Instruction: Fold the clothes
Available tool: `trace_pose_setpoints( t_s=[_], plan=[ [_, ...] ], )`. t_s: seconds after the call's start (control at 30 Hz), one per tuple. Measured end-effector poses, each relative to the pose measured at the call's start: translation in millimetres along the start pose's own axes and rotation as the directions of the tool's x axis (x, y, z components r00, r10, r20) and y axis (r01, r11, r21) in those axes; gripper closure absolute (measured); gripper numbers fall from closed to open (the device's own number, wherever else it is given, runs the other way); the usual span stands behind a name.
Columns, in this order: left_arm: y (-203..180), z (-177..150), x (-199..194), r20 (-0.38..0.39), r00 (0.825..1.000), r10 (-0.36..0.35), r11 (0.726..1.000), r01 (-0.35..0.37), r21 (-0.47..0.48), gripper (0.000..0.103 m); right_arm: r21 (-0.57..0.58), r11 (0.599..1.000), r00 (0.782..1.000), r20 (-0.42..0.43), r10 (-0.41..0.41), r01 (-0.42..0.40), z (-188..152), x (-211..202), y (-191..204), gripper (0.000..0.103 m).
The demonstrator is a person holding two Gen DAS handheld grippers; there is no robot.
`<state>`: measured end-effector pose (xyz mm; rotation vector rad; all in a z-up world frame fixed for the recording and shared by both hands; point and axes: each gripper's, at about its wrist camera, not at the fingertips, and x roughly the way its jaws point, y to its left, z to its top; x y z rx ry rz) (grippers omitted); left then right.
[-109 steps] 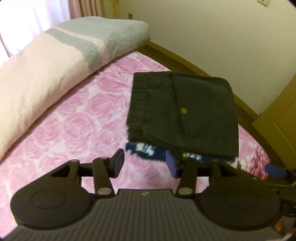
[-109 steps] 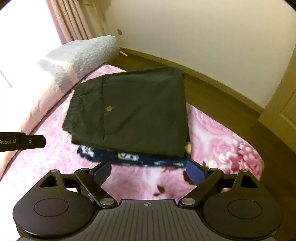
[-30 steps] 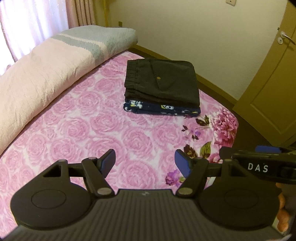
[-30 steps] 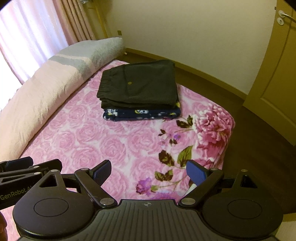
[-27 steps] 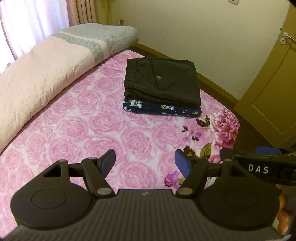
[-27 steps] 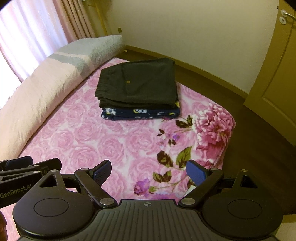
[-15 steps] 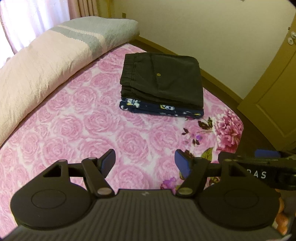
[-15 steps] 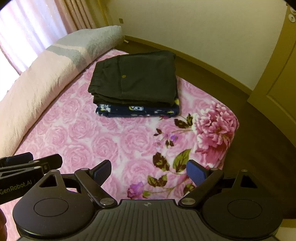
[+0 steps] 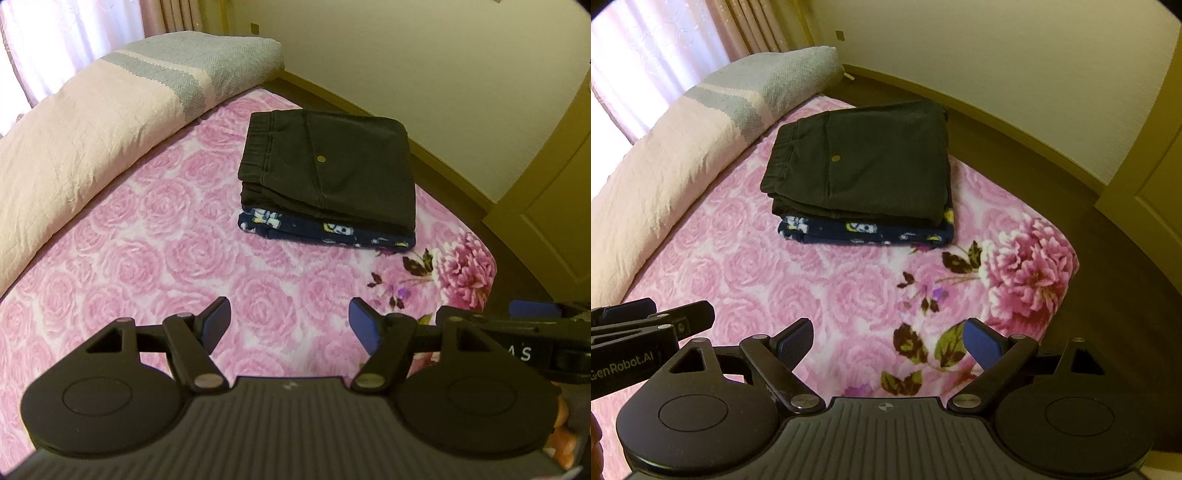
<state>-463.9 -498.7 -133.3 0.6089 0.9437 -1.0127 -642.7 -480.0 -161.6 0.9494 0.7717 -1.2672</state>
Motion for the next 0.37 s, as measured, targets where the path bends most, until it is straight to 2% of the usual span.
trace_pose_setpoints(
  t_s=[0.37],
  plan=[
    [-9.0,10.4,4.5,0.023,1.000,0.017,1.000,-0.017,-0.011,0.036,-0.018,1.000,1.000,-0.020,0.014,-0.014,11.6,8.9,-9.2,0.012]
  ],
)
